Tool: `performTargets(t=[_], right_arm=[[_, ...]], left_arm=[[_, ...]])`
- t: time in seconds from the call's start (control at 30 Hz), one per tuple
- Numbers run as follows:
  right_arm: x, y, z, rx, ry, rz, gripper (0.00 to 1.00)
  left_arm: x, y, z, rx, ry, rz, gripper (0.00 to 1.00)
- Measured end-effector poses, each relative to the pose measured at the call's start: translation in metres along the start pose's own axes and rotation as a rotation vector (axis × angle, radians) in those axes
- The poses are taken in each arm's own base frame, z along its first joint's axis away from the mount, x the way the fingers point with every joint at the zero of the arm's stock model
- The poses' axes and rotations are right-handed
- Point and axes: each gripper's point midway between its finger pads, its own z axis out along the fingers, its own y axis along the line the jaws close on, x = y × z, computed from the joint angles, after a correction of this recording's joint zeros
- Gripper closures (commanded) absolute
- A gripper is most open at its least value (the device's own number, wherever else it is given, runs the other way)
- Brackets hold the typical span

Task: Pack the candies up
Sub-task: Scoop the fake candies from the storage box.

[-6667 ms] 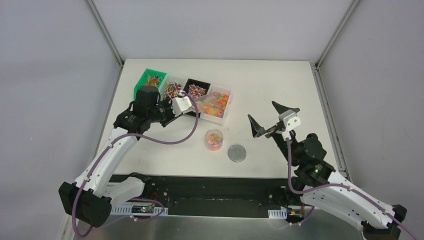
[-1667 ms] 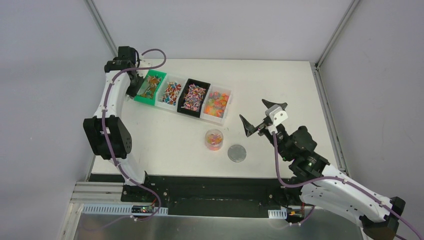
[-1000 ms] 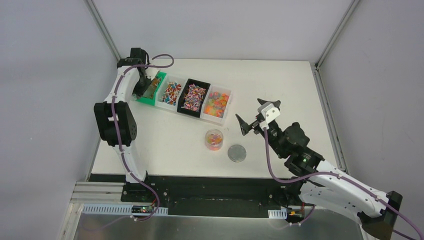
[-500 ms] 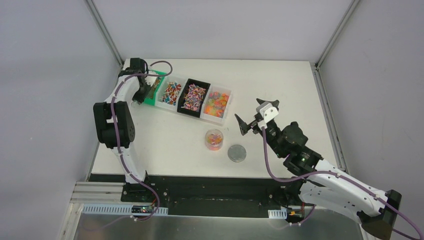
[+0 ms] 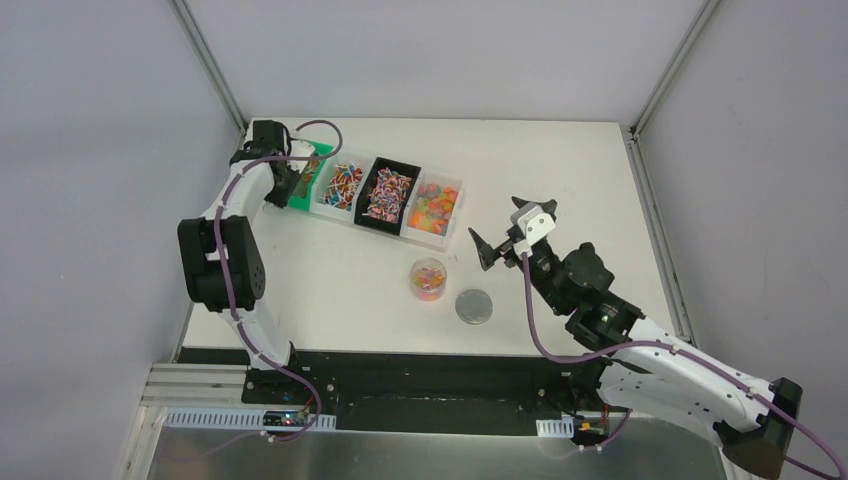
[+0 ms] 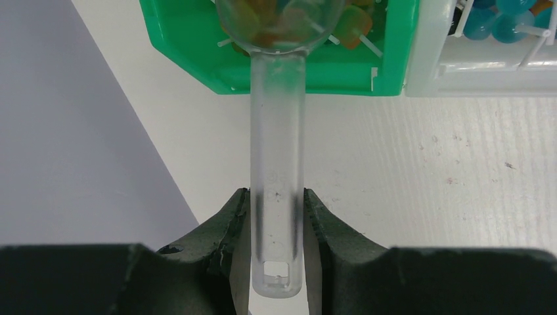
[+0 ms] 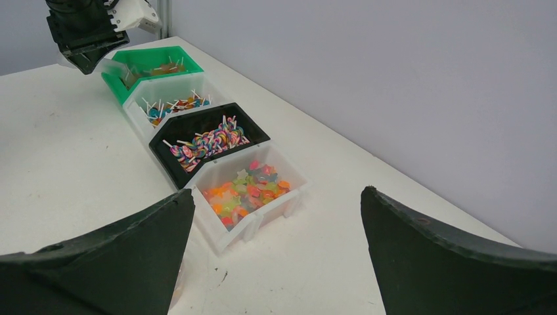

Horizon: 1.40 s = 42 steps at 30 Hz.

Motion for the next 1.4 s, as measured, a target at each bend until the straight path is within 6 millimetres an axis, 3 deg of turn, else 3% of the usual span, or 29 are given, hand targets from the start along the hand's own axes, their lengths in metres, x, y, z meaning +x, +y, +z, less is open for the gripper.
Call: performTargets(t=[0.4, 0.77, 1.17, 1.4], right_arm=[[0.000, -0.002, 0.001, 0.009, 0.000, -0.009, 0.00], [-0.016, -0.010, -0.004, 0.041, -0.058, 0.011, 0.00], [-0.016, -0.015, -0.011, 0.053, -0.078, 0.014, 0.00], [-0.022, -0.019, -0.015, 0.065, -0.097, 0.023, 0.00]], left_arm=[[0.010, -0.006, -0.002, -0.030, -0.096, -0.035, 1.00], [0.009, -0.001, -0.011, -0.093, -0.194, -0.068, 1.00], [0.000, 0.003, -0.038, -0.123, -0.309, -0.078, 1.00], [-0.015, 0.003, -0.074, -0.122, -0.423, -0.073, 1.00]])
